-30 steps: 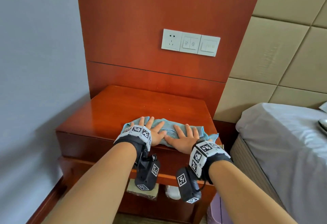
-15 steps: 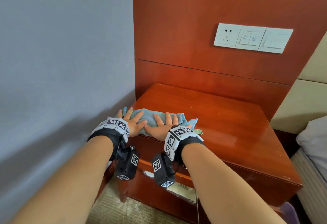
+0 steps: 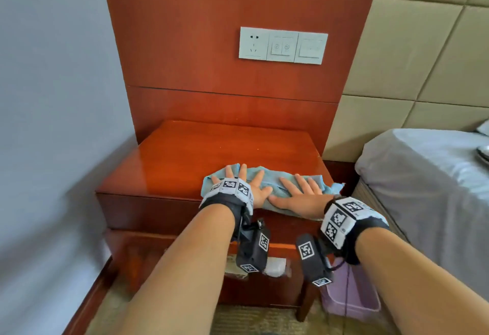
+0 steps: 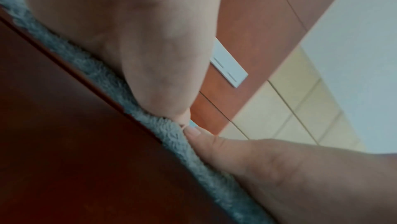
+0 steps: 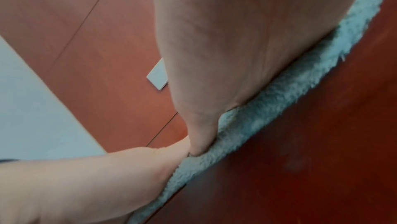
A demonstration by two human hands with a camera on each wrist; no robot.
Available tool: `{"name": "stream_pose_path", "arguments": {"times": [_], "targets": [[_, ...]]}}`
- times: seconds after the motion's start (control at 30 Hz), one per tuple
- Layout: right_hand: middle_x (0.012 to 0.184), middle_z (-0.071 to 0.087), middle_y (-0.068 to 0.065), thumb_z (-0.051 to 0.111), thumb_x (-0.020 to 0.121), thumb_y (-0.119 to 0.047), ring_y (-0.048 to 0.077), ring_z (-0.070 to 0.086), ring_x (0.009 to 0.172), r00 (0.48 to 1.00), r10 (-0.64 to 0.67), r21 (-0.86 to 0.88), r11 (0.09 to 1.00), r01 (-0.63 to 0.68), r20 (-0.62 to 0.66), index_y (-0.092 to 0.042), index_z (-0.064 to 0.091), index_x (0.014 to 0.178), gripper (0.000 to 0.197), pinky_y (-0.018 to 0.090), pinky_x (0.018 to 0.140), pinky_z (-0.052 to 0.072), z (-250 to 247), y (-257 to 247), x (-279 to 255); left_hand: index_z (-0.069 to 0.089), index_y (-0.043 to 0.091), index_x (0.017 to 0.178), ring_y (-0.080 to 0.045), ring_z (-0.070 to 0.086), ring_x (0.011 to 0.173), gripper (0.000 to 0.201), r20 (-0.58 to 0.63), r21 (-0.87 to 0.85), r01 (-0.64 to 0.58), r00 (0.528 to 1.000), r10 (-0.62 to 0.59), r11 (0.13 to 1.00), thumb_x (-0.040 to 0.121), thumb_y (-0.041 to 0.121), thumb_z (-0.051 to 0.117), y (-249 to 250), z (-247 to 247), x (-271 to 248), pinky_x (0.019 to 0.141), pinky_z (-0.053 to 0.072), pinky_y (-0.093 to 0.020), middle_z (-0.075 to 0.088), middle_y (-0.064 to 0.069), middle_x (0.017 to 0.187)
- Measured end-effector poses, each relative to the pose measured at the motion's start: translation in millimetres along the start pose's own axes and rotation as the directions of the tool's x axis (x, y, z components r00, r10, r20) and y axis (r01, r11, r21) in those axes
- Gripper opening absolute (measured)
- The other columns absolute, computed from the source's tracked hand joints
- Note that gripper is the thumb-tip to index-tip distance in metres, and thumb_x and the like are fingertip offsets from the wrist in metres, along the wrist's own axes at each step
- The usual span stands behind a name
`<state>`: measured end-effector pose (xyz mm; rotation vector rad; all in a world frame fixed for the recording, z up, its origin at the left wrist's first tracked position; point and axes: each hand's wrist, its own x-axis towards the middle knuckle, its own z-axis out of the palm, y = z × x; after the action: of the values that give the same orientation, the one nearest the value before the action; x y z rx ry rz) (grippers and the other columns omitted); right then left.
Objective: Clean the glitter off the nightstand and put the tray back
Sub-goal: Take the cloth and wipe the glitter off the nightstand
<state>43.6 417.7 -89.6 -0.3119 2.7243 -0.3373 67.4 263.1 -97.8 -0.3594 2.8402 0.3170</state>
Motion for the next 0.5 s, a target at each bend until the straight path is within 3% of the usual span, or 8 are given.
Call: {"name": "stream_pose_path", "arguments": {"times": [0.1, 0.17, 0.3, 0.5], "targets": [[0.162, -0.009, -0.008, 0.039, 0.081, -0.077, 0.020, -0.012, 0.149, 0.993, 0.033, -0.033, 0.999, -0.037, -0.112, -0.048, 0.005, 0.149, 0.082, 0.044, 0.121, -0.003, -2, 53, -19, -0.001, 0.048, 0.150, -0.033, -0.020, 0.148, 0.064, 0.011, 0.032, -0.094, 0.996, 0.094, 0.995, 0.092, 0.068, 0.018, 51, 10, -10, 0.112, -0.008, -0.067, -0.014, 0.005, 0.163], [0.161, -0.008, -0.009, 0.042, 0.083, -0.073, 0.021, -0.010, 0.149, 0.981, 0.007, -0.082, 0.996, -0.024, -0.194, -0.050, 0.004, 0.149, 0.079, 0.051, 0.119, 0.002, 6, 68, -26, -0.001, 0.048, 0.150, -0.033, -0.019, 0.148, 0.065, 0.007, 0.047, -0.121, 0.993, 0.121, 0.991, 0.092, 0.069, 0.019, 62, 12, -14, 0.112, -0.008, -0.067, -0.013, 0.004, 0.163], [0.161, -0.005, -0.007, 0.046, 0.086, -0.064, 0.026, -0.008, 0.149, 0.961, -0.045, -0.197, 0.980, -0.010, -0.273, -0.048, 0.002, 0.148, 0.078, 0.059, 0.116, 0.005, 13, 70, -26, -0.006, 0.046, 0.151, -0.033, -0.020, 0.148, 0.076, 0.031, 0.077, -0.175, 0.984, 0.174, 0.981, 0.088, 0.074, 0.027, 54, 9, -20, 0.115, -0.005, -0.065, -0.016, 0.004, 0.162], [0.162, -0.008, -0.008, 0.050, 0.090, -0.054, 0.025, -0.012, 0.149, 0.965, -0.113, -0.276, 0.960, 0.045, -0.236, -0.039, -0.002, 0.151, 0.081, 0.062, 0.116, -0.001, 16, 42, -21, -0.013, 0.044, 0.150, -0.033, -0.017, 0.149, 0.094, 0.011, 0.198, -0.235, 0.971, 0.238, 0.951, 0.083, 0.071, 0.047, 31, 12, -20, 0.115, 0.000, -0.064, -0.017, 0.005, 0.162]]}}
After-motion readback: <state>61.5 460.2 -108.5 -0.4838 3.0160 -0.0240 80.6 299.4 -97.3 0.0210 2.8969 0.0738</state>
